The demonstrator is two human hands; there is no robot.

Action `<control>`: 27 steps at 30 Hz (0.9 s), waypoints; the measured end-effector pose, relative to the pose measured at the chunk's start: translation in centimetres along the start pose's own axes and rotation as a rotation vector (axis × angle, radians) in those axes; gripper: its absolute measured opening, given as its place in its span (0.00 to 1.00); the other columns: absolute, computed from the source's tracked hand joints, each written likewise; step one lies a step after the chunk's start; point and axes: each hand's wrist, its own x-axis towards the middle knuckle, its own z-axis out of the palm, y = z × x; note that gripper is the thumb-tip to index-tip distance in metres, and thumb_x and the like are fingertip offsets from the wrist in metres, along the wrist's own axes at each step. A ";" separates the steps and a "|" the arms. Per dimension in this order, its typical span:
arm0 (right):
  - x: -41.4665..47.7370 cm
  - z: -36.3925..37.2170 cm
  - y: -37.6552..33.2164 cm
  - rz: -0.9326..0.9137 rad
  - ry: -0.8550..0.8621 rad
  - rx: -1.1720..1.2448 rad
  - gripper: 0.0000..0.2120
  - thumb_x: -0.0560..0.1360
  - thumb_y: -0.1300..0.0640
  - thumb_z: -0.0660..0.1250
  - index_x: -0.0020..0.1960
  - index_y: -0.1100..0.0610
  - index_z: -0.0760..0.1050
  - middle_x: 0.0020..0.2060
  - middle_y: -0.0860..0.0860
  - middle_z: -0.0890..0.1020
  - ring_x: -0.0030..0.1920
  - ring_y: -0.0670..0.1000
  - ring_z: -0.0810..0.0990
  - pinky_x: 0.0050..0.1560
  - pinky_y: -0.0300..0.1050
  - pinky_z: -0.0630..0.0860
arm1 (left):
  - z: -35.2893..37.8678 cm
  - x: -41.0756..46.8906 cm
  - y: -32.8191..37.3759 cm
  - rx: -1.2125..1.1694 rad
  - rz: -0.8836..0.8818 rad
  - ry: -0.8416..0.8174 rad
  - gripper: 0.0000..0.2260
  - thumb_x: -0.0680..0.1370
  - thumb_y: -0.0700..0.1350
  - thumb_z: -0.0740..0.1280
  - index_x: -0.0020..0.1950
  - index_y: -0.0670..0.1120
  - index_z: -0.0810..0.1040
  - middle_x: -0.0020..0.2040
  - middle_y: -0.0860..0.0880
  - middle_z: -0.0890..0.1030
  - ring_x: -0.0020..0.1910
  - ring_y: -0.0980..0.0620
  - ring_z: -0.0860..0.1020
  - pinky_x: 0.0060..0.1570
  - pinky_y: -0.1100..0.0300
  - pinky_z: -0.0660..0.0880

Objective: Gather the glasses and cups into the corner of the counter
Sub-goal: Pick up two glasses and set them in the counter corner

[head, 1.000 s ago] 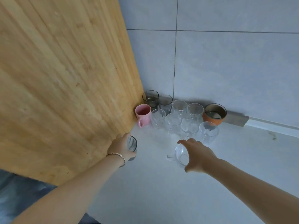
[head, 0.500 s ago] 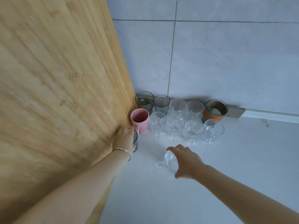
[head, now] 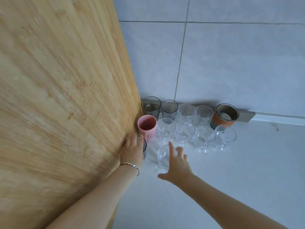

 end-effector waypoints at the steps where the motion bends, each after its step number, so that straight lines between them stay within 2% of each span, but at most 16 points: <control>1: 0.0 0.4 -0.2 0.102 0.017 0.081 0.55 0.66 0.44 0.74 0.76 0.51 0.39 0.67 0.58 0.59 0.63 0.59 0.72 0.62 0.49 0.73 | 0.0 0.0 0.0 -0.005 0.000 0.003 0.32 0.77 0.47 0.64 0.76 0.46 0.51 0.76 0.46 0.56 0.75 0.46 0.55 0.73 0.54 0.59; 4: 1.0 0.7 -0.9 0.191 0.097 0.185 0.46 0.70 0.44 0.71 0.76 0.53 0.46 0.63 0.58 0.64 0.55 0.58 0.80 0.54 0.47 0.77 | 0.0 -0.1 0.0 -0.012 0.001 0.000 0.32 0.77 0.47 0.64 0.76 0.47 0.50 0.76 0.46 0.55 0.75 0.46 0.54 0.74 0.54 0.57; 9: 2.9 0.5 -1.6 0.072 0.063 0.176 0.44 0.70 0.48 0.71 0.76 0.50 0.46 0.66 0.55 0.64 0.60 0.57 0.76 0.58 0.48 0.75 | 0.3 -0.1 0.1 0.016 -0.002 0.003 0.32 0.78 0.47 0.63 0.76 0.47 0.48 0.77 0.45 0.53 0.76 0.45 0.52 0.75 0.53 0.55; 12: 3.5 0.1 -1.6 0.066 0.048 0.179 0.46 0.70 0.49 0.72 0.76 0.53 0.45 0.68 0.55 0.64 0.63 0.57 0.74 0.60 0.48 0.75 | 0.5 -0.1 0.0 0.013 -0.014 -0.015 0.33 0.78 0.47 0.62 0.77 0.48 0.47 0.78 0.45 0.51 0.77 0.46 0.51 0.75 0.54 0.55; 16: 2.3 -0.5 -1.1 0.056 0.077 0.233 0.43 0.72 0.49 0.71 0.76 0.54 0.47 0.68 0.55 0.66 0.61 0.57 0.76 0.59 0.50 0.75 | -0.1 -0.2 0.0 0.011 -0.032 -0.068 0.33 0.78 0.48 0.62 0.77 0.48 0.47 0.78 0.45 0.50 0.77 0.46 0.51 0.74 0.54 0.56; 19: 0.0 -0.6 0.4 0.021 0.021 0.213 0.37 0.73 0.48 0.69 0.74 0.52 0.52 0.64 0.54 0.69 0.58 0.56 0.78 0.57 0.50 0.76 | -1.0 -0.9 1.2 -0.010 -0.044 -0.035 0.33 0.77 0.46 0.63 0.76 0.46 0.49 0.76 0.43 0.54 0.74 0.44 0.57 0.72 0.53 0.61; 22: -2.5 -1.6 3.9 0.031 -0.076 0.150 0.27 0.75 0.50 0.65 0.71 0.50 0.61 0.62 0.51 0.74 0.60 0.53 0.76 0.59 0.46 0.73 | -2.0 -1.4 3.8 -0.053 0.122 0.090 0.28 0.73 0.41 0.64 0.72 0.44 0.62 0.70 0.43 0.65 0.66 0.43 0.68 0.65 0.52 0.66; 24: -4.3 -2.8 7.2 0.078 -0.136 0.131 0.22 0.75 0.50 0.64 0.68 0.50 0.67 0.61 0.50 0.77 0.61 0.52 0.76 0.58 0.44 0.71 | -2.5 -1.8 6.8 -0.006 0.296 0.002 0.19 0.74 0.41 0.61 0.65 0.46 0.70 0.63 0.46 0.72 0.62 0.44 0.71 0.62 0.52 0.67; 27: -7.6 -4.9 12.9 0.187 -0.179 0.122 0.20 0.75 0.50 0.63 0.66 0.50 0.69 0.63 0.49 0.76 0.62 0.52 0.75 0.61 0.46 0.71 | -2.7 -2.9 13.1 -0.041 0.336 -0.369 0.15 0.77 0.47 0.59 0.63 0.48 0.71 0.63 0.48 0.75 0.60 0.46 0.75 0.61 0.54 0.71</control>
